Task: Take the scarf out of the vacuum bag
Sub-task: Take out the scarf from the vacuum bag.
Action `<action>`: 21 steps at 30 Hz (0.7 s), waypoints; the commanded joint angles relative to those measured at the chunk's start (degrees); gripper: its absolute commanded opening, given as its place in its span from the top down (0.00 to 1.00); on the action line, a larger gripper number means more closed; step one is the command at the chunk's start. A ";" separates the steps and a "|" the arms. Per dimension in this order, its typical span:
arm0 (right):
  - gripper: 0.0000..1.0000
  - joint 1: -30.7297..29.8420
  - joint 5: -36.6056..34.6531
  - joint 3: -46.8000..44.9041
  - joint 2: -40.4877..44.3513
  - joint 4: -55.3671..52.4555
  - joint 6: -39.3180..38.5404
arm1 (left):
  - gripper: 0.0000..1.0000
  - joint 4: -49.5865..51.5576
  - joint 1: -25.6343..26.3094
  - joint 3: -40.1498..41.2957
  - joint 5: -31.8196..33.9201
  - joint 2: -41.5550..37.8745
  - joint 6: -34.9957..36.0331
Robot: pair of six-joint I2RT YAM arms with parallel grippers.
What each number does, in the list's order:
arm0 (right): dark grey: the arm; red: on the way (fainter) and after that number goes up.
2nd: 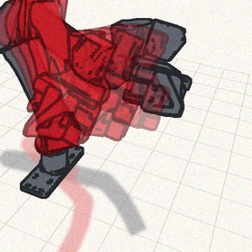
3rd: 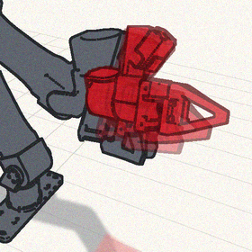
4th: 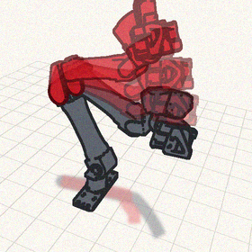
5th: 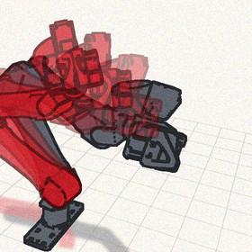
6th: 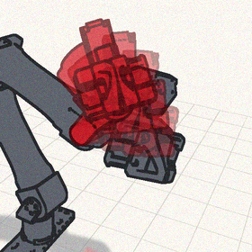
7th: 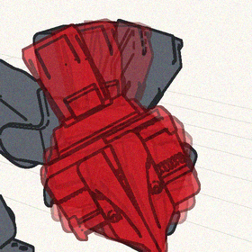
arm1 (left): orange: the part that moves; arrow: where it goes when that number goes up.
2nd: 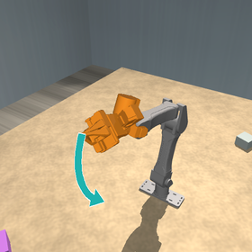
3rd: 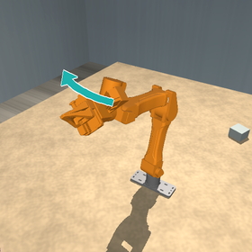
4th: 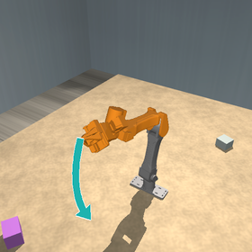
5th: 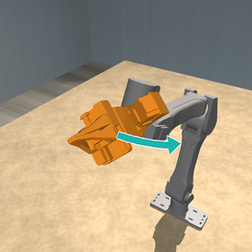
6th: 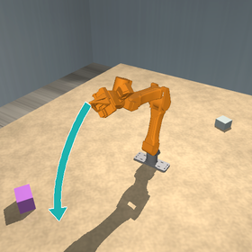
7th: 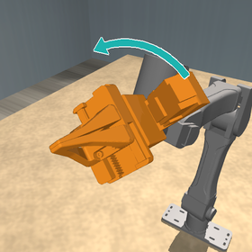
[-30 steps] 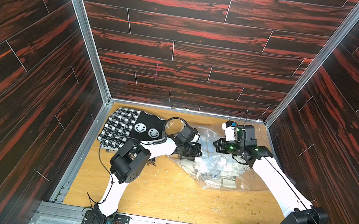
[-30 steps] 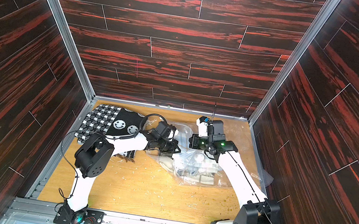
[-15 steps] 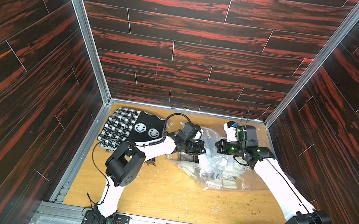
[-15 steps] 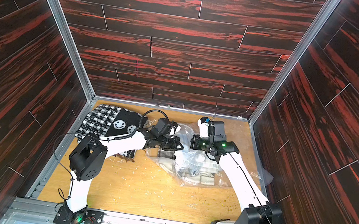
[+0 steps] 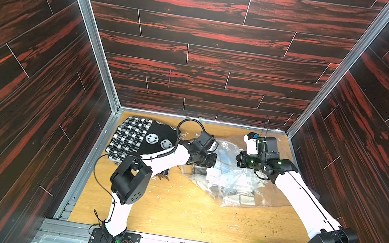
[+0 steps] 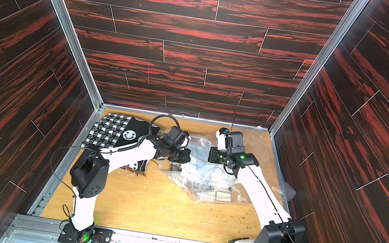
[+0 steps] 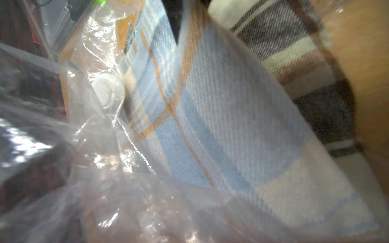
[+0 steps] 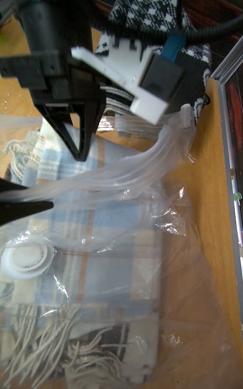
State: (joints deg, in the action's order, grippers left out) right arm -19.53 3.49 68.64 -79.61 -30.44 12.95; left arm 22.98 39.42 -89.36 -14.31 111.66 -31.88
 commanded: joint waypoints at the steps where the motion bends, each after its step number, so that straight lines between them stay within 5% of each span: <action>1: 1.00 0.37 -1.20 1.48 -0.54 -1.47 -0.38 | 1.00 1.69 -0.13 0.78 3.66 -4.97 1.81; 21: 1.00 0.35 -1.46 1.11 -0.72 -0.86 -0.21 | 1.00 14.87 -0.75 2.76 13.43 -13.39 9.58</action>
State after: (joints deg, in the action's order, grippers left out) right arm -19.53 2.37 68.64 -79.61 -30.46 12.95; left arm 34.61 39.35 -87.59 -4.73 103.22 -24.38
